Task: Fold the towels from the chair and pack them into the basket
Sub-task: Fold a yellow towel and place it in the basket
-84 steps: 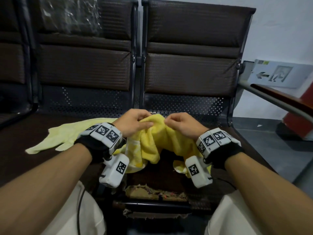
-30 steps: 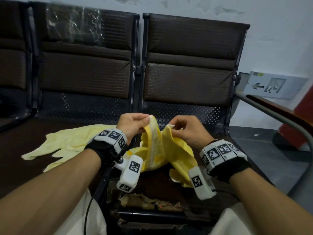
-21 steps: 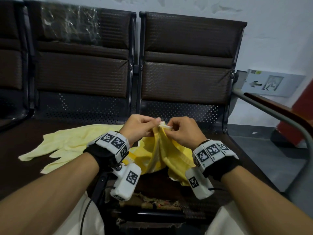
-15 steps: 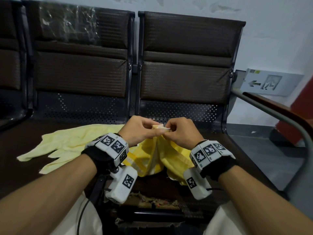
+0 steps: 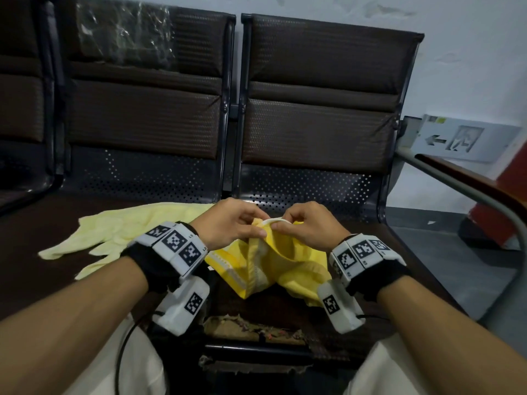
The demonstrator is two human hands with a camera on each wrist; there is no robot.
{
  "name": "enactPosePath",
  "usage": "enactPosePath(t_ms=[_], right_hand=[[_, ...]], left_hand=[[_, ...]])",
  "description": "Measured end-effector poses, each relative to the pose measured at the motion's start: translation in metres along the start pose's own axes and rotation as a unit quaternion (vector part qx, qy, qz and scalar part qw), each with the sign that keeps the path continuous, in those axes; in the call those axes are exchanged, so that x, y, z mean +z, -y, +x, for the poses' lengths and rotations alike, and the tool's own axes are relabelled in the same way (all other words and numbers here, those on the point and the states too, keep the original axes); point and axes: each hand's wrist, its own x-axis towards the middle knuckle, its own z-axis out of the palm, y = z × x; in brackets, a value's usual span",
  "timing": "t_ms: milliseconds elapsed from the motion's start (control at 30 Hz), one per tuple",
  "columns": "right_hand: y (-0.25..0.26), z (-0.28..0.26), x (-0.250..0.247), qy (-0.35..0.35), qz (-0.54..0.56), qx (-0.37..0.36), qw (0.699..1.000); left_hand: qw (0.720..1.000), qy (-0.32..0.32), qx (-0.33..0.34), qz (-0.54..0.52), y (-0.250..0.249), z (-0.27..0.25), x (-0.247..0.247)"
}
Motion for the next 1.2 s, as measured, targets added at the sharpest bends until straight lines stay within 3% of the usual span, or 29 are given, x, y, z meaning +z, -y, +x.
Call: enactPosePath(t_ms=[267,367,467,533,633,700,833,933,1033,1133,1200], right_hand=[[0.009,0.004,0.006,0.040,0.062,-0.009,0.997],[0.008,0.002,0.003,0.076,-0.026,-0.023,0.997],[-0.002,0.002,-0.007,0.100,-0.097,0.006,0.990],[-0.011,0.001,-0.014,0.111,-0.132,0.035,0.984],[-0.024,-0.003,-0.021,0.140,-0.198,0.077,0.967],[-0.029,-0.008,-0.026,0.135,-0.233,0.094,0.959],[-0.035,-0.017,-0.041,0.005,-0.275,0.093,0.957],[-0.037,-0.021,-0.047,-0.032,-0.308,0.115,0.944],[-0.038,-0.027,-0.049,-0.008,-0.292,0.157,0.943],[-0.038,-0.032,-0.048,0.065,-0.263,0.197,0.942],[-0.038,-0.036,-0.050,0.062,-0.246,0.194,0.948]], left_hand=[[0.990,-0.091,0.037,0.101,0.007,-0.003,-0.011],[0.984,-0.135,0.061,0.102,0.011,-0.004,-0.020],[0.965,-0.258,0.047,0.023,0.015,-0.001,-0.033],[0.935,-0.348,0.012,-0.065,0.018,0.004,-0.042],[0.897,-0.411,-0.064,-0.153,0.022,0.008,-0.050],[0.889,-0.410,-0.104,-0.176,0.024,0.008,-0.052],[0.884,-0.404,-0.167,-0.166,0.029,0.007,-0.057],[0.912,-0.359,-0.193,-0.047,0.029,0.007,-0.057],[0.930,-0.323,-0.175,0.024,0.028,0.005,-0.052],[0.942,-0.300,-0.132,0.077,0.029,0.003,-0.044],[0.942,-0.293,-0.105,0.124,0.031,0.002,-0.040]])
